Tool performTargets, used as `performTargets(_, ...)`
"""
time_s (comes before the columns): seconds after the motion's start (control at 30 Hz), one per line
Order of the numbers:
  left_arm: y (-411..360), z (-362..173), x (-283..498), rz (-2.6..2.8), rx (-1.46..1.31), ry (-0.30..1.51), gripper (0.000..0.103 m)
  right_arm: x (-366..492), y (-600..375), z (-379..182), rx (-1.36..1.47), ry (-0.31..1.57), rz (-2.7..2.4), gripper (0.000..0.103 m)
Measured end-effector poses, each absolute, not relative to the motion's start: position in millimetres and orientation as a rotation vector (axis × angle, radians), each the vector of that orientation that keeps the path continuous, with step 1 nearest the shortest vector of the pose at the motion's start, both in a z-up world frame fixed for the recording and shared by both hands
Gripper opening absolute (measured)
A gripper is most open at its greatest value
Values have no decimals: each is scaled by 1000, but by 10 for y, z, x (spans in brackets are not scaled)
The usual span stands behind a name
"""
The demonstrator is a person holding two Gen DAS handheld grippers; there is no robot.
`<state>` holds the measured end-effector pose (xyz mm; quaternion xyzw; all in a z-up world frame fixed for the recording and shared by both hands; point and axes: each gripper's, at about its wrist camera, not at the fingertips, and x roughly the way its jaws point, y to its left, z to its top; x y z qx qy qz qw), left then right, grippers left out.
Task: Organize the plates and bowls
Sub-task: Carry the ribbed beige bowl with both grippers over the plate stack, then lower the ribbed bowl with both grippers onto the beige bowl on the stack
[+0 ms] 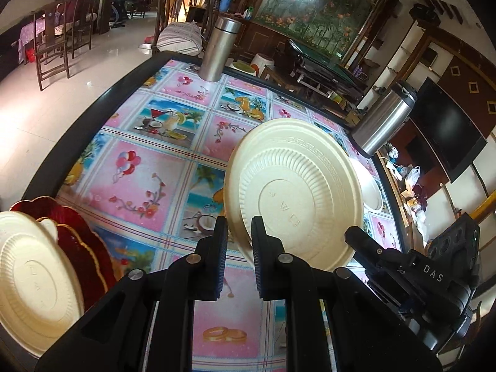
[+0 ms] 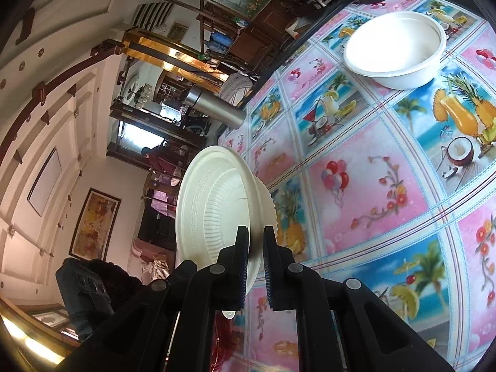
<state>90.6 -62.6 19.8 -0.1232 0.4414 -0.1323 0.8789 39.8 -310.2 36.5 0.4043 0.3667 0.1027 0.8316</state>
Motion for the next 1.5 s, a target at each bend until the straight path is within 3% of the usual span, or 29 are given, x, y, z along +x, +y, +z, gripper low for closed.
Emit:
performTargets(0.53,514,500,136,-119,-274,795,13,17,-1755,687,691,809,403,9)
performTargets(0.97,1112,258,-197,0,-264,819,13,-98,-895,298,609,965,519,10)
performTargets(1.5,1320,-69,-224,12,-324,905,13,-29,-669,-45,562,1052,487,10)
